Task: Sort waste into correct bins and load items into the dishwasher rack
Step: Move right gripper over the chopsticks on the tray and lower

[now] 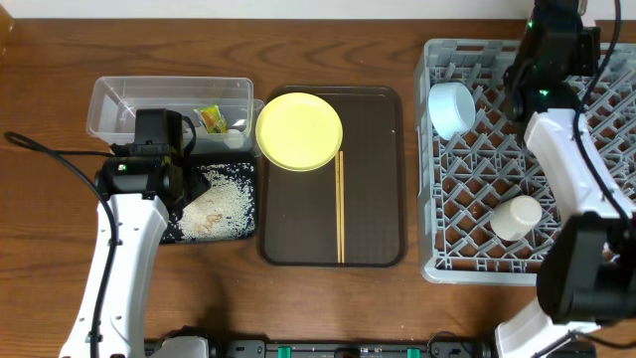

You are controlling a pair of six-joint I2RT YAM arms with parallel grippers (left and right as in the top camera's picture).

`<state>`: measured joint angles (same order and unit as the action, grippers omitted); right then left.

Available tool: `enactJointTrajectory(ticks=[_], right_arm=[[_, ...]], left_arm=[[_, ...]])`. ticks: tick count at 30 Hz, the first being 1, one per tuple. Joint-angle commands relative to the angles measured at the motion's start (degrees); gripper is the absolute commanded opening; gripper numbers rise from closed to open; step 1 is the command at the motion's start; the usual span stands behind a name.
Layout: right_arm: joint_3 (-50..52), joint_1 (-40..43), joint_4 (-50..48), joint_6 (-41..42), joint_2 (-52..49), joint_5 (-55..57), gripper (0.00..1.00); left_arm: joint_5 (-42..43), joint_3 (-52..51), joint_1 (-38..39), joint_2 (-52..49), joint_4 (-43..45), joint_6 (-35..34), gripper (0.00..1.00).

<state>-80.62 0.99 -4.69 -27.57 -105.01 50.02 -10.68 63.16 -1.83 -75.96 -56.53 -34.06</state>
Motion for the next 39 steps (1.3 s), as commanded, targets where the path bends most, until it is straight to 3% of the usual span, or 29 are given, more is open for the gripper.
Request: enactJointTrajectory(ticks=[1, 12, 26, 31, 36, 39], right_arm=[[-0.4, 0.7, -0.7, -3.0, -2.4, 3.4, 0.01], [-0.4, -0.8, -0.3, -2.9, -10.2, 6.1, 0.01], [-0.3, -5.1, 3.5, -1.5, -10.7, 5.7, 0.01], [-0.3, -6.0, 10.1, 4.1, -10.6, 5.7, 0.01], [-0.3, -7.4, 21.0, 17.3, -9.3, 3.8, 0.02], [-0.3, -8.4, 27.9, 23.5, -6.8, -1.3, 0.08]], left_arm=[[-0.3, 0.7, -0.2, 0.4, -0.1, 0.7, 0.75], [-0.3, 0.7, -0.2, 0.4, -0.1, 0.7, 0.75], [-0.3, 0.7, -0.2, 0.4, 0.2, 0.7, 0.75], [-0.3, 0.7, -0.2, 0.4, 0.2, 0.7, 0.75], [-0.3, 0.7, -0.2, 0.4, 0.2, 0.8, 0.75], [-0.3, 0.7, -0.2, 0.4, 0.2, 0.8, 0.75]])
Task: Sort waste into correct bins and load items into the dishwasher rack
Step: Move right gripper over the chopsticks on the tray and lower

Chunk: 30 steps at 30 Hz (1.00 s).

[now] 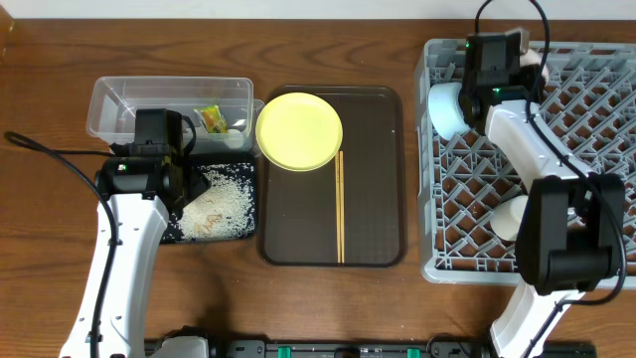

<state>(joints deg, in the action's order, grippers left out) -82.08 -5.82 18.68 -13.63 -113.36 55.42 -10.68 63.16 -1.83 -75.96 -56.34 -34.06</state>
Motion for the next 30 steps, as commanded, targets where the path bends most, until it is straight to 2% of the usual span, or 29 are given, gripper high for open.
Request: enactJointTrajectory(ticks=[1, 4, 6, 8, 10, 15, 18, 24, 28, 30], right_arm=[[1.2, -1.8, 6.4, 11.6, 2.6, -8.5, 0.11], [1.2, -2.2, 12.0, 15.9, 6.8, -15.9, 0.24], [1.2, -2.4, 15.4, 16.6, 9.9, -22.5, 0.41], [1.2, -2.6, 17.8, 16.6, 12.8, -28.3, 0.50], [1.2, -3.3, 19.8, 16.7, 16.3, -36.9, 0.54], [1.2, -6.7, 21.5, 17.7, 21.1, -58.5, 0.54], [1.2, -10.4, 22.2, 18.9, 21.4, -64.6, 0.54], [1.3, -19.5, 25.5, 20.8, 18.3, -65.2, 0.52], [1.3, -24.8, 27.5, 25.9, 13.8, -62.5, 0.50], [1.3, -26.7, 28.5, 28.6, 11.4, -60.7, 0.45]], left_arm=[[-0.3, 0.7, -0.2, 0.4, 0.0, 0.8, 0.75], [-0.3, 0.7, -0.2, 0.4, 0.0, 0.8, 0.75], [-0.3, 0.7, -0.2, 0.4, 0.0, 0.8, 0.75], [-0.3, 0.7, -0.2, 0.4, 0.0, 0.8, 0.75], [-0.3, 0.7, -0.2, 0.4, 0.0, 0.8, 0.75], [-0.3, 0.7, -0.2, 0.4, 0.0, 0.8, 0.79], [-0.3, 0.7, -0.2, 0.4, 0.0, 0.7, 0.79], [-0.3, 0.7, -0.2, 0.4, 0.0, 0.8, 0.80], [-0.3, 0.7, -0.2, 0.4, 0.0, 0.8, 0.80], [-0.3, 0.7, -0.2, 0.4, 0.0, 0.8, 0.79]])
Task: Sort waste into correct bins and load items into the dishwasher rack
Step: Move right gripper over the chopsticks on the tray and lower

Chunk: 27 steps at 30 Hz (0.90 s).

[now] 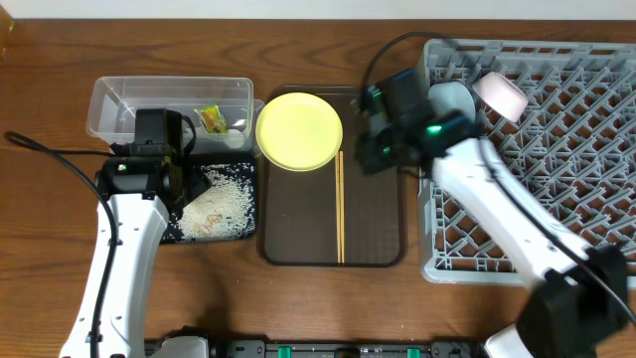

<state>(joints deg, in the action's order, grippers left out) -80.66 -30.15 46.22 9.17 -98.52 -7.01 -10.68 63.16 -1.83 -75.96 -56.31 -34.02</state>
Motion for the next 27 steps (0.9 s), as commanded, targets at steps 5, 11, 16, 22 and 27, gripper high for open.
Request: enactJointTrajectory(ticks=[5, 11, 16, 22, 27], right_arm=[[-0.1, -5.5, 1.6, 12.1, -9.6, 2.7, 0.40], [-0.1, -7.3, 1.3, 16.7, -15.6, 4.0, 0.39], [-0.1, -7.3, 1.4, 18.0, -18.6, 4.7, 0.39], [-0.1, -7.7, 1.4, 20.1, -18.9, 7.7, 0.38], [-0.1, -8.0, 1.4, 20.9, -18.9, 8.3, 0.39]], left_arm=[[-0.3, 0.7, -0.2, 0.4, 0.0, 0.7, 0.79], [-0.3, 0.7, -0.3, 0.4, 0.0, 0.7, 0.79], [-0.3, 0.7, -0.2, 0.4, 0.0, 0.7, 0.79], [-0.3, 0.7, -0.2, 0.4, 0.0, 0.7, 0.79], [-0.3, 0.7, -0.2, 0.4, 0.0, 0.7, 0.80]])
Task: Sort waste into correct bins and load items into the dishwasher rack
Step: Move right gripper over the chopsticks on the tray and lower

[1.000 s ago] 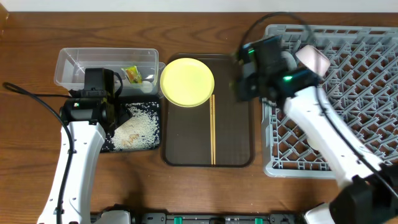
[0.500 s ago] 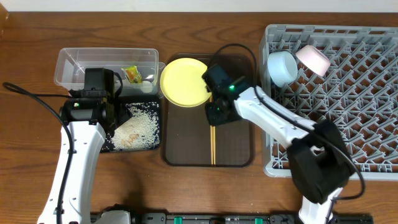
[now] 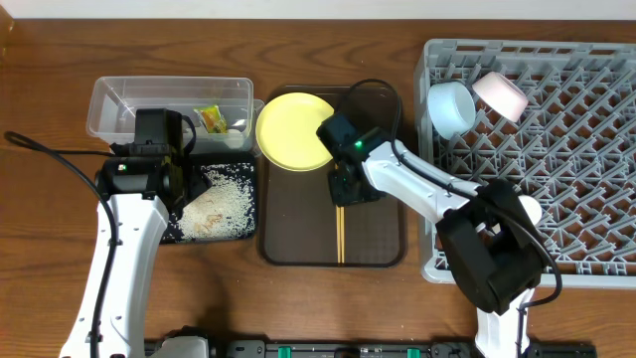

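Note:
Two wooden chopsticks [image 3: 340, 234] lie lengthwise on the brown tray [image 3: 383, 219]. A yellow plate [image 3: 293, 129] rests on the tray's back left corner. My right gripper [image 3: 345, 189] hangs over the chopsticks' far end, just right of the plate; its fingers are hidden under the wrist, so their state is unclear. In the grey dishwasher rack [image 3: 566, 169], a pale blue cup [image 3: 452, 107] and a pink bowl [image 3: 500, 94] sit at the back left. A white cup [image 3: 527, 211] peeks out behind my right arm. My left gripper [image 3: 167, 187] hovers over the black bin's left side, state unclear.
A clear bin [image 3: 124, 104] at the back left holds a yellow-green wrapper [image 3: 210, 119]. In front of it a black bin [image 3: 234, 204] holds rice and food scraps. My right arm stretches from the front right across the rack's left edge.
My right gripper has moved from the tray's back right edge to the middle of the tray, over the chopsticks' far end. The left arm has not moved.
My right gripper was first over the rack's back right, then at the rack's back beside the blue cup. By the third moment the pink bowl lay in the rack next to that cup and the gripper was over the tray's edge. Now it is above the chopsticks.

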You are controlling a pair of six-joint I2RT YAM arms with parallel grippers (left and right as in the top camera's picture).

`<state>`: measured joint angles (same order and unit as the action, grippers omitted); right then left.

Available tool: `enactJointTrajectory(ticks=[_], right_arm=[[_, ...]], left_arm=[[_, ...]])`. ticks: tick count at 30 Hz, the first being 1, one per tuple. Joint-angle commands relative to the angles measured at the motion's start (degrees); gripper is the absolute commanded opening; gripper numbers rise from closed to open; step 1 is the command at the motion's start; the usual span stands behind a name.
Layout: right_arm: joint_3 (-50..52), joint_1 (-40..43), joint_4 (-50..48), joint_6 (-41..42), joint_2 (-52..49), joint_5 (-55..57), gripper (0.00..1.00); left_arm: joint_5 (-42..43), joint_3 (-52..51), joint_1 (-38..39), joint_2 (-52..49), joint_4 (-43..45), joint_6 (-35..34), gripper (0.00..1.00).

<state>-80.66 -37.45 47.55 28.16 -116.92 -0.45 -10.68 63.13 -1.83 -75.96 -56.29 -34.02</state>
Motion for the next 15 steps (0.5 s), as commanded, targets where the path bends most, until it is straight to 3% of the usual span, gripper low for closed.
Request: enactJointTrajectory(ticks=[1, 15], right_arm=[[-0.1, -0.7, 0.1, 2.1, -0.5, 1.5, 0.39], [-0.1, -1.2, 0.7, 5.1, -0.5, 0.2, 0.39]], left_arm=[[-0.3, 0.7, -0.2, 0.4, 0.0, 0.7, 0.79], [-0.3, 0.7, -0.2, 0.4, 0.0, 0.7, 0.79]])
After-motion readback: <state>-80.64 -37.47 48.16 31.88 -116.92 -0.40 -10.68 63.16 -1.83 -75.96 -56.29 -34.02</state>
